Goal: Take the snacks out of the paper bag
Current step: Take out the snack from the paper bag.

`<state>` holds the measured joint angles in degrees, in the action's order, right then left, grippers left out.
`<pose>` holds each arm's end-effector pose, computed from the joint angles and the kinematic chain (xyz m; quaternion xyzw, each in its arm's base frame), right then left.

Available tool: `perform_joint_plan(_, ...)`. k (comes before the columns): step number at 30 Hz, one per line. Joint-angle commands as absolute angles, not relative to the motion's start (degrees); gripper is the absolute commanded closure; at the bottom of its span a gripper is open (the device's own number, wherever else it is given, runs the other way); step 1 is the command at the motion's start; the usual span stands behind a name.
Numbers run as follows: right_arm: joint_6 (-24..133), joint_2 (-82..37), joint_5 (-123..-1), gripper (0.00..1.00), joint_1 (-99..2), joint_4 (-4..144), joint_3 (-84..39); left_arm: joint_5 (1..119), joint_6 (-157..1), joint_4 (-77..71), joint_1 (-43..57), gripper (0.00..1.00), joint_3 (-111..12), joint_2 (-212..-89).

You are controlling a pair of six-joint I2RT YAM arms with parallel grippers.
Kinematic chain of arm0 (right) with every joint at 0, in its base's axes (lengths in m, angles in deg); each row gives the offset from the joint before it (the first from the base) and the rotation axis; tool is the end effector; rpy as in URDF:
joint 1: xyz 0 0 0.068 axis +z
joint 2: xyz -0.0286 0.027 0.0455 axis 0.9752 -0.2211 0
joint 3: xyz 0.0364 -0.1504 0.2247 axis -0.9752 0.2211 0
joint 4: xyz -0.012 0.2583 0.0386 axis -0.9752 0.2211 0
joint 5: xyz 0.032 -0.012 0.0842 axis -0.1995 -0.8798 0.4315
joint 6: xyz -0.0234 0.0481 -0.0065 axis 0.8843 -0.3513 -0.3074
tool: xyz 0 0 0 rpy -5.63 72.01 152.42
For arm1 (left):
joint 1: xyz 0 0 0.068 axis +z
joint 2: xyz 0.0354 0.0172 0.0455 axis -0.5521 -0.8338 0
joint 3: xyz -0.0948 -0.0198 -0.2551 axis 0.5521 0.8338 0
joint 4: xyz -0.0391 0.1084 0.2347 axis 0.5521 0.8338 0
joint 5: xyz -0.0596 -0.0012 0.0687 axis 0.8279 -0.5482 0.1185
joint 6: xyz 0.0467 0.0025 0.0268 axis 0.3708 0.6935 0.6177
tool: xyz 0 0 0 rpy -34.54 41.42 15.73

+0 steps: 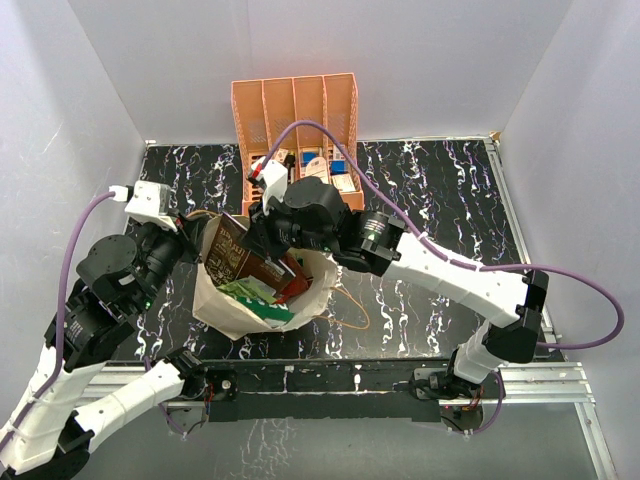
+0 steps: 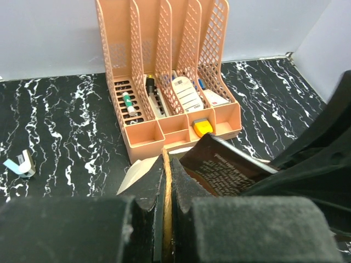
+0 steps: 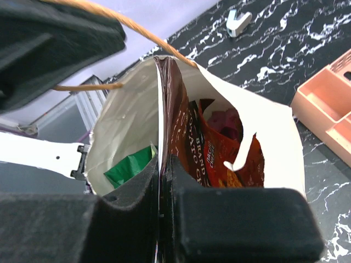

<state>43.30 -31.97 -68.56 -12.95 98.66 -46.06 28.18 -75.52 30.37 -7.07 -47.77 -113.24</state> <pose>0.1539 0.3217 0.4380 -0.3297 0.7506 0.3845 0.4244 0.0808 -0.0507 0.4602 0.0444 0.7002 -0.1675 0.6926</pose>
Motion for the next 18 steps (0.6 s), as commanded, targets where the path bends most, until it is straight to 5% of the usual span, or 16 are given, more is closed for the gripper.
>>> perform_joint_plan(1,43.32,-28.07,-67.74,0.93,-13.08,95.14,-53.37,23.44,-75.97,26.87,-6.83,1.00,-48.38,-112.59)
perform_joint_plan(18,48.16,-20.54,-77.65,0.93,-13.06,98.51,-68.31,20.11,-76.75,27.44,-6.83,1.00,-46.80,-111.67)
